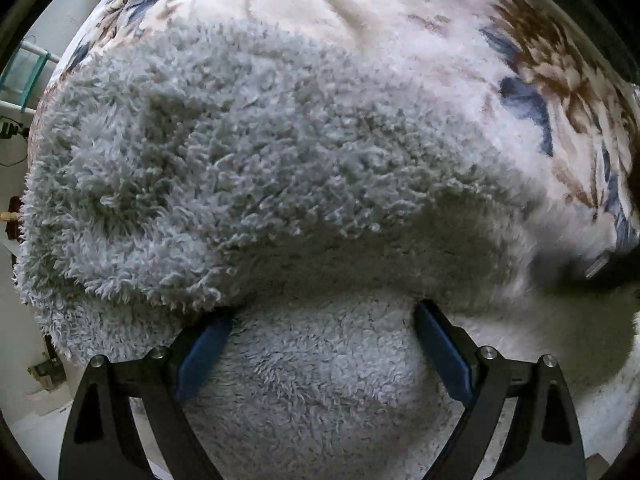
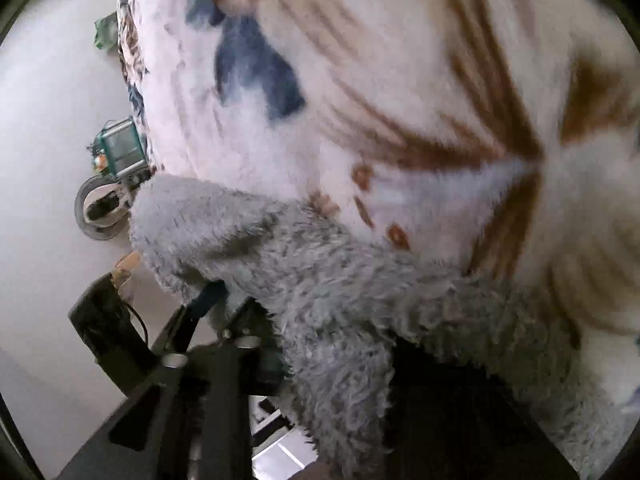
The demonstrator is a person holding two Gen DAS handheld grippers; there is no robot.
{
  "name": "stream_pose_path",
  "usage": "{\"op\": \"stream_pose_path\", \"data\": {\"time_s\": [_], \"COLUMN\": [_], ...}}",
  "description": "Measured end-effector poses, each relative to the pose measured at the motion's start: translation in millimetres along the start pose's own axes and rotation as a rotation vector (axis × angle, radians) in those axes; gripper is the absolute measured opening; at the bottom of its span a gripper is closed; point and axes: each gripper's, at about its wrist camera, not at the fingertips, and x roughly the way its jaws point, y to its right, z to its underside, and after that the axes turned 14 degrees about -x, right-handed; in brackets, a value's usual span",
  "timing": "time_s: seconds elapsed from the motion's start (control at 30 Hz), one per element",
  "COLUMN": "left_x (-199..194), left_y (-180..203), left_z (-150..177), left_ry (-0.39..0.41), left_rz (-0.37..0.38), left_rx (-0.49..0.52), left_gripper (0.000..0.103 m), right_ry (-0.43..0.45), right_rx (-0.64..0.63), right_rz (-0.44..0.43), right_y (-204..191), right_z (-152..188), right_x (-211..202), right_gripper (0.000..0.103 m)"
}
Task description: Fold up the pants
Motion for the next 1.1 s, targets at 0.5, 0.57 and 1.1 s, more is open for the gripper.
{"op": "stream_pose_path", "data": {"time_s": [0.5, 0.57, 1.1], "left_x": [-45.8, -44.7, -55.1], "left_y": [-10.0, -4.6, 8.1], "left_z": [-13.4, -20.3, -33.1], "left_ry": [0.027, 0.024, 0.013], "left_rz": [0.084, 0.078, 0.094], "left_rx": [-0.041, -0.029, -0.01], "left_gripper": [0.095, 0.095, 0.095], "right_ry": [0.218, 0.129, 0.262], "right_rx": [0.069, 0.031, -0.071], "right_rz": [-0.095, -0.051, 0.387], "right_y": [30.1, 23.5, -41.5], "right_z": [37.7, 28.0, 60.4], "right_x": [-108.8, -81.2, -163.7], "right_gripper": [0.07, 0.07, 0.038]}}
